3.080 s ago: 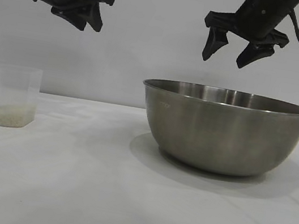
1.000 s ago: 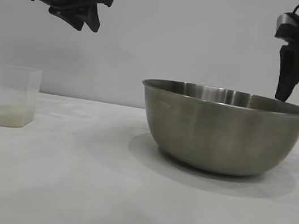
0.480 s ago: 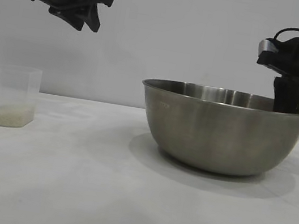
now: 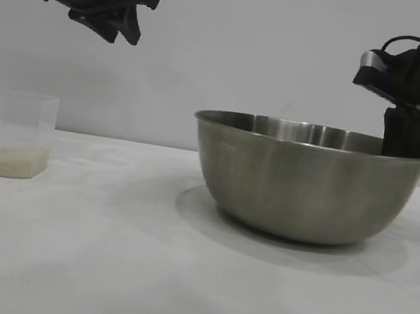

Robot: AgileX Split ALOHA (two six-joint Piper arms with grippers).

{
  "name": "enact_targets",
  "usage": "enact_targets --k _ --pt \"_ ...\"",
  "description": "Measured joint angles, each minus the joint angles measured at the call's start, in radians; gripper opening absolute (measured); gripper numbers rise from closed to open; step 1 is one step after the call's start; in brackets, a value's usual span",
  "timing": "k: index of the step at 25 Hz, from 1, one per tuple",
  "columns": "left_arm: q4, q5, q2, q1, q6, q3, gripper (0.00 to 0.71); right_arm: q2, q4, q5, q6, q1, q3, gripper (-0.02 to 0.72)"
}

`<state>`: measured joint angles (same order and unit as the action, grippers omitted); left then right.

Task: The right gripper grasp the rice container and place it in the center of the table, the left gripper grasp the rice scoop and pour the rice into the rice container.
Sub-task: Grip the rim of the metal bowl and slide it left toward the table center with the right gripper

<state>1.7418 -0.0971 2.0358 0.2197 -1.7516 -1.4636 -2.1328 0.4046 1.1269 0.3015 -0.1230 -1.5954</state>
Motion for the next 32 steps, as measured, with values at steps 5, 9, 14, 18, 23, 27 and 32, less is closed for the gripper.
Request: enact_targets --k 5,9,14,18,23,27,32 --pt "-0.002 0.0 0.0 0.0 0.0 0.0 0.244 -0.002 0.007 -0.043 0.0 -0.051 0.0 0.0" --pt "-0.002 0.0 0.0 0.0 0.0 0.0 0.244 -0.003 0.022 -0.066 0.0 -0.087 0.0 0.0" --pt "-0.002 0.0 0.0 0.0 0.0 0.0 0.244 -0.003 0.039 -0.072 0.0 -0.089 0.0 0.051" --pt "-0.002 0.0 0.0 0.0 -0.001 0.0 0.244 -0.003 0.06 -0.078 0.0 -0.089 0.0 0.184" --pt "-0.002 0.0 0.0 0.0 -0.001 0.0 0.244 0.003 0.052 -0.078 0.038 -0.089 0.0 0.276" --pt "-0.002 0.0 0.0 0.0 -0.001 0.0 0.244 0.076 -0.009 -0.083 0.047 -0.087 -0.007 0.302" --pt "-0.002 0.001 0.0 0.0 -0.001 0.0 0.244 0.235 -0.046 -0.098 0.047 -0.08 -0.009 0.33"
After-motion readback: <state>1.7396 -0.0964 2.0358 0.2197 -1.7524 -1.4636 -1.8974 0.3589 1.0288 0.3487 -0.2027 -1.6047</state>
